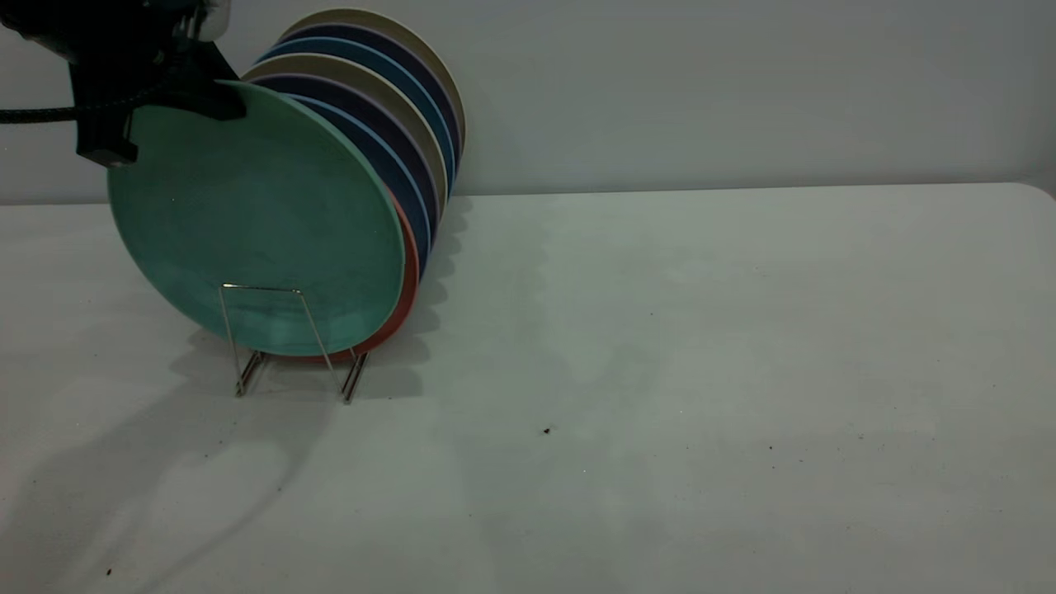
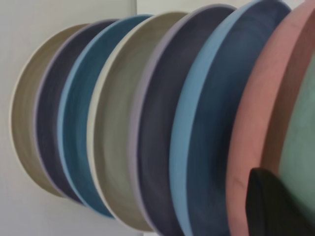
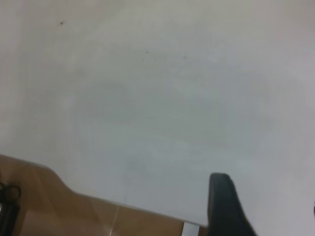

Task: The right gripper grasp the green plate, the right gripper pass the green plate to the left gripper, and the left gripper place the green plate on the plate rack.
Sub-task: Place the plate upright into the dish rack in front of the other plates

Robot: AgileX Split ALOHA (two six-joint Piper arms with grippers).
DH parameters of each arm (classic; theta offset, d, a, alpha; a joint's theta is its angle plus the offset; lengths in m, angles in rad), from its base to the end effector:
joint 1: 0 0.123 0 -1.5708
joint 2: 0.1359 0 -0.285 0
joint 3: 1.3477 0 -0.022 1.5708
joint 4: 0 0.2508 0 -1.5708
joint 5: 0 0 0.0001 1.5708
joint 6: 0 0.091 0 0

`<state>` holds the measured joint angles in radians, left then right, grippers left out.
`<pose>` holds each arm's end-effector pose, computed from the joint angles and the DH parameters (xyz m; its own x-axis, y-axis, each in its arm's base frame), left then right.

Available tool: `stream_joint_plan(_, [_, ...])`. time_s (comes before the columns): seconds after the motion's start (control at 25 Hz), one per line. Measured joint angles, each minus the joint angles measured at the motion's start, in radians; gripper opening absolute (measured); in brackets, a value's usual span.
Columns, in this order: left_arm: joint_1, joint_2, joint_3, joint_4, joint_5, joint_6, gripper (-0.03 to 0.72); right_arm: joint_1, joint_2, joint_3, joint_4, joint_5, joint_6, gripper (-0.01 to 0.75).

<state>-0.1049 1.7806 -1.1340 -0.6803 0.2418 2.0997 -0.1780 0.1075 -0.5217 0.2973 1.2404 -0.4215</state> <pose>0.3831 -0.0542 0.2154 0.1188 0.9722 -0.2016 0.6998 0.0621 0.7116 0.0026 0.0252 0.2735 -0.6082 -0.1999 -0.7682 -0.2391 0.9690 -0.0629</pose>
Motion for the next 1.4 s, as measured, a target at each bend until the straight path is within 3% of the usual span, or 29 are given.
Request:
stream_joint_plan(0.12, [0.0,0.0,0.0,-0.003,0.0,-0.013,0.121,0.0,0.0,0.0,0.0,0.0,0.0,0.442])
stream_joint_plan(0.36, [0.0,0.0,0.0,-0.004,-0.027,-0.107,0.304,0.0,0.0,0.0,-0.001,0.0,0.0,0.442])
stream_joint_plan(0.52, [0.0,0.0,0.0,-0.004,-0.032,-0.156,0.387,0.0,0.0,0.0,-0.001,0.0,0.0,0.442])
stream_joint_plan(1.12, [0.0,0.0,0.0,0.003,0.032,-0.293,0.408,0.0,0.0,0.0,-0.001,0.0,0.0,0.442])
stream_joint_plan(1.4, [0.001,0.0,0.0,0.005,0.032,-0.357,0.451,0.0,0.0,0.0,-0.015,0.0,0.001,0.442])
